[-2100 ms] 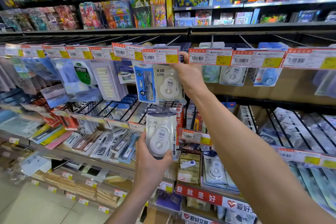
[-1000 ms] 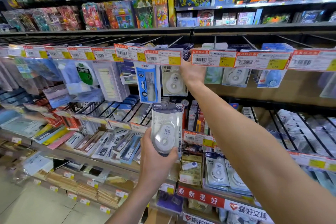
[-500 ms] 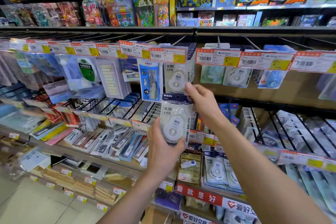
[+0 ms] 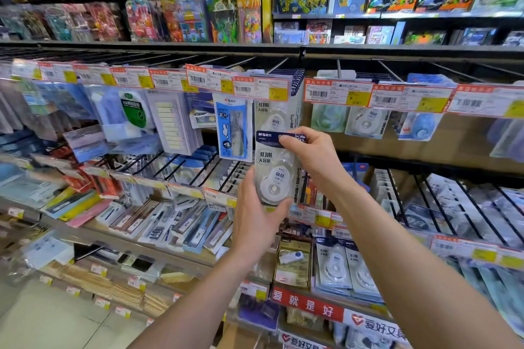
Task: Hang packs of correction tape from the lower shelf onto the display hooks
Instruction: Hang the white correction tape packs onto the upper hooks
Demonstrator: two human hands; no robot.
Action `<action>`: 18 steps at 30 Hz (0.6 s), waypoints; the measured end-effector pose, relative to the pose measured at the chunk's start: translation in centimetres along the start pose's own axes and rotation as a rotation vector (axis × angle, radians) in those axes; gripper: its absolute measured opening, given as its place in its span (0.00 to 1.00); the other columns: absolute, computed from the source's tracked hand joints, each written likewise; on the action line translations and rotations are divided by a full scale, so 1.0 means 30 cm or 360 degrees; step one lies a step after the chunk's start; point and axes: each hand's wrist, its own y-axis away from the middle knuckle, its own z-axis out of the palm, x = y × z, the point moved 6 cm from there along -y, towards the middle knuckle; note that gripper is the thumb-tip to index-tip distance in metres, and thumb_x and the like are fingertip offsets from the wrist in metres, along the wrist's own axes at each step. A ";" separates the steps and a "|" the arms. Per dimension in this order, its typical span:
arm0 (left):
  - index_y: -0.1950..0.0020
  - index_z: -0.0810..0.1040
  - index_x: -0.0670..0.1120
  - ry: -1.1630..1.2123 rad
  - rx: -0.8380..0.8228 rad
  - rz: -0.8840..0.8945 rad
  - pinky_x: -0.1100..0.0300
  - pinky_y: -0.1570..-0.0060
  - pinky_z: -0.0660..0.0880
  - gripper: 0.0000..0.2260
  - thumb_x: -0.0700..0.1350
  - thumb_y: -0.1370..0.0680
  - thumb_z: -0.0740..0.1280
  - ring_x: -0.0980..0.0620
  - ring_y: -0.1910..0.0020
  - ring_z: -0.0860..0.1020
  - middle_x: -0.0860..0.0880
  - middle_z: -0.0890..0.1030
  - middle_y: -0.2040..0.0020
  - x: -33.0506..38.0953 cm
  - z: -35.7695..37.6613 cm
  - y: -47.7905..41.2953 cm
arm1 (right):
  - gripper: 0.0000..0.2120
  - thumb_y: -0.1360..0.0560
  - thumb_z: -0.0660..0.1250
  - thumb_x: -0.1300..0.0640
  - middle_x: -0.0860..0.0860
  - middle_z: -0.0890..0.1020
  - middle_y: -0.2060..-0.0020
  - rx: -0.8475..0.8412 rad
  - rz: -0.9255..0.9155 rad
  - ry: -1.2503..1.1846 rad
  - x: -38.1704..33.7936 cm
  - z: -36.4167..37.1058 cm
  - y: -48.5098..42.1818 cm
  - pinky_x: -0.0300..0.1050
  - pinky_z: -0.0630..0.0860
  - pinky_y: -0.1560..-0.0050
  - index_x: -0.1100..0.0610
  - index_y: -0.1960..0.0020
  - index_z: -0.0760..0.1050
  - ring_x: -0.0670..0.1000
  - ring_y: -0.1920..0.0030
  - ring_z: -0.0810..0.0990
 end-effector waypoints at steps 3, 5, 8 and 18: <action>0.21 0.53 0.57 -0.0090 -0.0020 0.0002 0.46 0.32 0.72 0.43 0.58 0.28 0.75 0.55 0.29 0.69 0.54 0.68 0.28 -0.004 -0.002 -0.024 | 0.06 0.26 0.75 0.53 0.56 0.82 0.62 0.0106 -0.0020 0.0000 -0.016 -0.003 -0.024 0.53 0.73 0.55 0.47 0.61 0.83 0.55 0.60 0.77; 0.21 0.52 0.58 -0.0167 -0.0038 0.0000 0.45 0.32 0.71 0.41 0.57 0.26 0.74 0.53 0.29 0.68 0.54 0.67 0.27 -0.011 -0.004 -0.028 | 0.05 0.26 0.75 0.52 0.57 0.84 0.61 0.0155 -0.0069 0.0006 -0.042 -0.011 -0.038 0.55 0.76 0.54 0.46 0.61 0.82 0.56 0.59 0.78; 0.21 0.52 0.56 -0.0256 -0.0085 -0.0004 0.46 0.28 0.67 0.38 0.56 0.23 0.71 0.52 0.25 0.65 0.53 0.62 0.23 -0.030 -0.002 -0.025 | 0.04 0.25 0.75 0.55 0.57 0.87 0.58 0.0189 -0.0178 0.0011 -0.104 -0.009 -0.061 0.59 0.81 0.47 0.48 0.58 0.83 0.54 0.56 0.85; 0.21 0.59 0.51 -0.0402 -0.0266 -0.0037 0.47 0.28 0.67 0.33 0.53 0.22 0.69 0.51 0.26 0.64 0.52 0.64 0.26 -0.052 0.034 -0.025 | 0.10 0.27 0.76 0.42 0.43 0.86 0.56 0.0175 -0.0052 0.0065 -0.151 0.029 -0.140 0.45 0.77 0.46 0.47 0.56 0.82 0.44 0.53 0.82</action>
